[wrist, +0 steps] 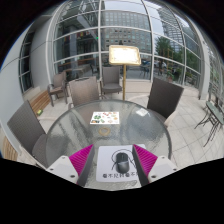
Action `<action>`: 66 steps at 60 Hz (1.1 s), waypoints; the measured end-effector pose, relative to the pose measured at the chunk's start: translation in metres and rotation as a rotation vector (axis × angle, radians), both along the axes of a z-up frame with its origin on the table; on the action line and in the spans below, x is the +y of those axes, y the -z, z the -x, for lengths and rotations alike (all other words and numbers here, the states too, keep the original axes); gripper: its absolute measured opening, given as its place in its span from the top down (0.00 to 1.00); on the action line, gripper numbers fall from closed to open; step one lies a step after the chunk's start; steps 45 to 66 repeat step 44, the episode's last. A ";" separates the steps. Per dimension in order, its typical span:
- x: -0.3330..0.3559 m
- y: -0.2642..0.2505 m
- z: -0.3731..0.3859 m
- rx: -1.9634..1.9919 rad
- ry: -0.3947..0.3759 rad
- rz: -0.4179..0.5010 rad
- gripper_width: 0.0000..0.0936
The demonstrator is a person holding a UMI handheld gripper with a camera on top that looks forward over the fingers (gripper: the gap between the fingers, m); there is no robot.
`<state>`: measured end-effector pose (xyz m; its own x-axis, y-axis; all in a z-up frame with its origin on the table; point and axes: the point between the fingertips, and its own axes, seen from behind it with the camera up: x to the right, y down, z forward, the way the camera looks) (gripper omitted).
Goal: Arrange mouse
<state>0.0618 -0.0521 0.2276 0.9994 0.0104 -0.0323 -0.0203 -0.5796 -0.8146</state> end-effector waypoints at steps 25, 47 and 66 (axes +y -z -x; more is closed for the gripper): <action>-0.094 -0.043 0.051 -0.019 -0.065 -0.053 0.20; -0.120 -0.049 0.065 -0.038 -0.080 -0.063 0.20; -0.120 -0.049 0.065 -0.038 -0.080 -0.063 0.20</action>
